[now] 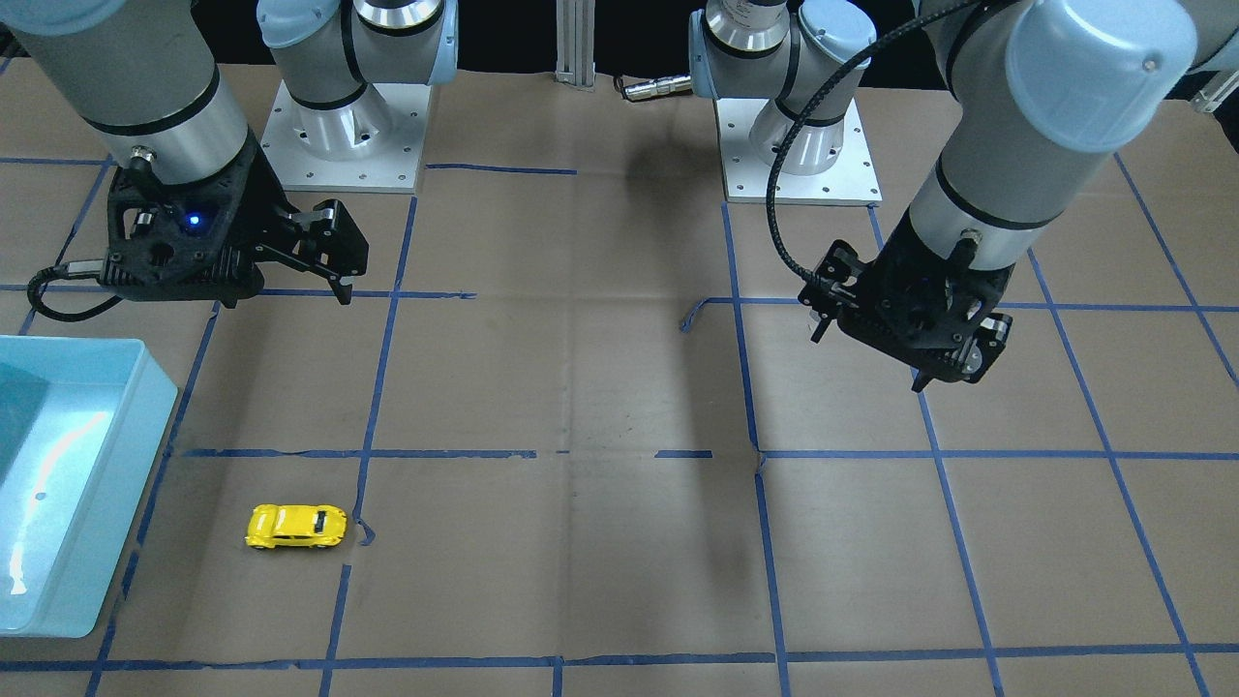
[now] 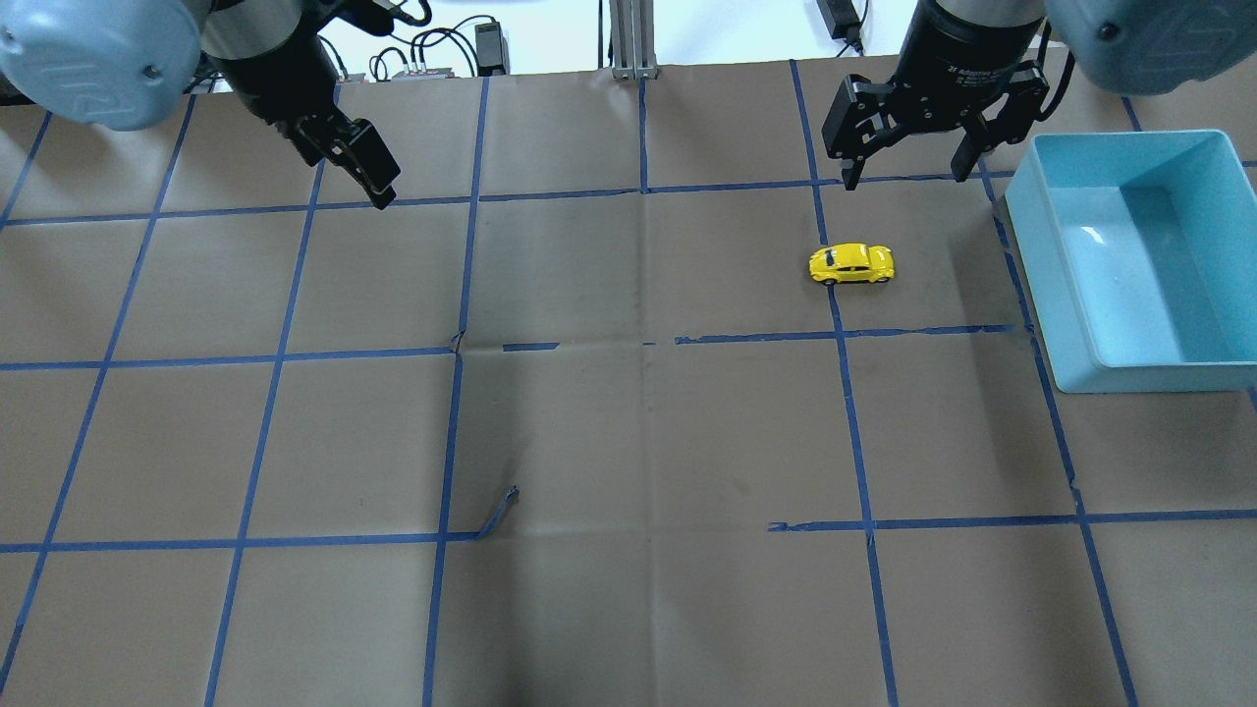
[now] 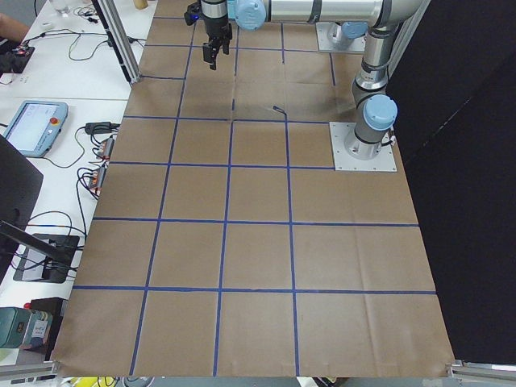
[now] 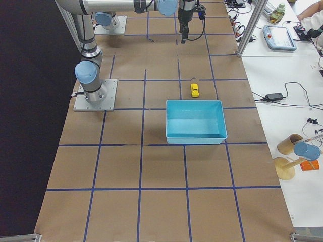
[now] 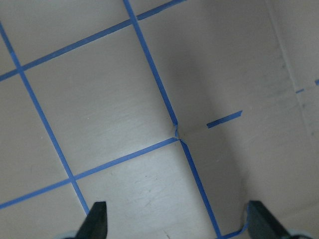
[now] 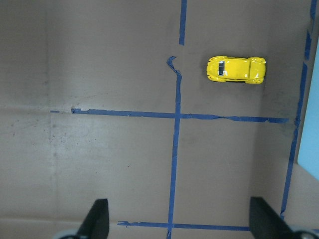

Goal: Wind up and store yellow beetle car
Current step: 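Raise the left gripper away while the released car rolls toward the tray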

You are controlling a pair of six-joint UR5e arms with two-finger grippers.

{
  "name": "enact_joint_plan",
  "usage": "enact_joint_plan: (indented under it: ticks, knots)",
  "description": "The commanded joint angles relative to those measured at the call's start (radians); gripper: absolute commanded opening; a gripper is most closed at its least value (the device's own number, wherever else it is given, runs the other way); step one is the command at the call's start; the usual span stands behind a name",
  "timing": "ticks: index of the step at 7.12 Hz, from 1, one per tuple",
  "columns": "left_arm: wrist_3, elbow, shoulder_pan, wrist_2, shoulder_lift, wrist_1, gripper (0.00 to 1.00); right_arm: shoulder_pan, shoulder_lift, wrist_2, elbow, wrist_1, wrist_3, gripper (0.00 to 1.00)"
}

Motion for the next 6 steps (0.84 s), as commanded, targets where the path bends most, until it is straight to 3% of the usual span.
enact_joint_plan:
  ticks: [1, 4, 6]
  knots:
    - [-0.202, 0.023, -0.002, 0.001, 0.008, -0.053, 0.99, -0.001, 0.003, 0.000, 0.000, 0.001, -0.091, 1.00]
    - [-0.218, 0.020, -0.004, 0.004, 0.015, -0.049, 0.99, -0.012, 0.016, -0.005, 0.002, -0.004, -0.374, 1.00]
    - [-0.218, 0.023, -0.001, 0.003, 0.025, -0.049, 0.99, -0.013, 0.018, -0.006, 0.003, 0.011, -0.800, 1.00]
